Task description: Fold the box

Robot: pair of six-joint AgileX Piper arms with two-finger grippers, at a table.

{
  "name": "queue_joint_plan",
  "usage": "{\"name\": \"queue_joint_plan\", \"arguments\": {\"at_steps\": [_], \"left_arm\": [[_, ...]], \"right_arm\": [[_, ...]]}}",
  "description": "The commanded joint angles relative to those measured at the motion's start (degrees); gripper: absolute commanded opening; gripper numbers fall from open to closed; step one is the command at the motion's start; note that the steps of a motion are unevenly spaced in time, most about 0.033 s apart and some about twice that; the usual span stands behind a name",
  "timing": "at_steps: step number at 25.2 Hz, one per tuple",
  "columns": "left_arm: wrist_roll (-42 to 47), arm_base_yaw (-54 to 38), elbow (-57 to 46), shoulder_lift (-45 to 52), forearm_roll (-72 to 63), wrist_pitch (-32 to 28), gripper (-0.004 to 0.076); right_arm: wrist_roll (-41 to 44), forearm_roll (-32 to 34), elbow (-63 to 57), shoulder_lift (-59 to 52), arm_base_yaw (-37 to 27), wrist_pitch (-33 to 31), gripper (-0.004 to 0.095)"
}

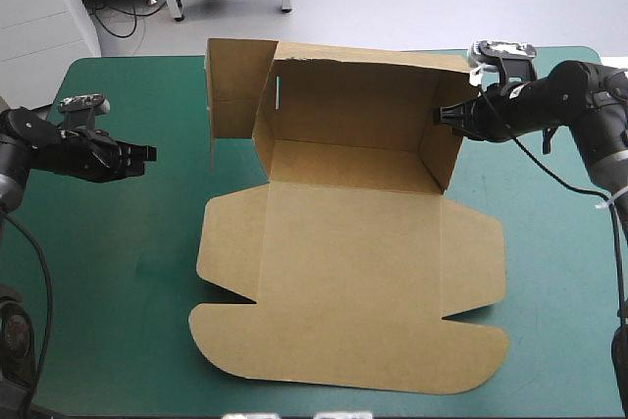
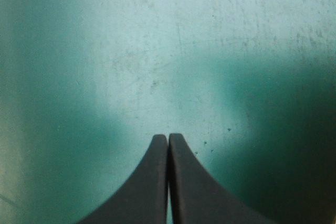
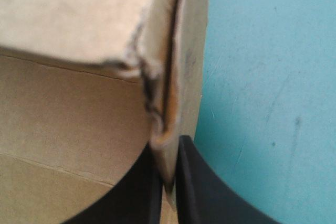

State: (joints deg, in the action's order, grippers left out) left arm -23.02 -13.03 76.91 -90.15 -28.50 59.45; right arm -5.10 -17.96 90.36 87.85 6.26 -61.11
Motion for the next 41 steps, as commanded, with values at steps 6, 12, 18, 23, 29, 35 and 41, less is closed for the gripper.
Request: {"name": "queue_joint_plan", "arguments": {"at_steps": [6,12,18,23,29,35,41], "left_arm": [[0.49,0.02,1.34,2.50,-1.62,-1.30,-0.0032],[0.49,0.02,1.34,2.50,-1.38,-0.98,-0.0032],[0.49,0.02,1.34,2.50,-1.51,-0.98,-0.0032],[0.49,0.02,1.34,2.50,-0.81,-0.98,-0.0032],[0.49,0.02,1.34,2.50,-0.81,-1.32,-0.0032],[0.82,0.02,1.34,2.50,-0.81,-1.22,-0.0032],[0.82,0.02,1.34,2.50,-0.81,-1.22,-0.0032]], "right_arm": [[2.73,-0.16,2.21,-2.27,0.16,-10.36,-0.0011],[3.69,0.09,0.31,-3.55,2.83,-10.36,-0.0010],[5.10,3.36,-4.68,-4.56,7.13,-10.36,-0.0010],[5.70,5.62,-5.96,-5.05,7.11,-10.25,-0.0010],[6.75,8.11,-5.75,-0.79,7.00,-6.55,-0.0010],[6.48,8.24,-1.11,8.00,7.00,-3.12,-0.0010],[5.63,8.97,3.89,12.72,7.00,-1.96,-0.0014]]}}
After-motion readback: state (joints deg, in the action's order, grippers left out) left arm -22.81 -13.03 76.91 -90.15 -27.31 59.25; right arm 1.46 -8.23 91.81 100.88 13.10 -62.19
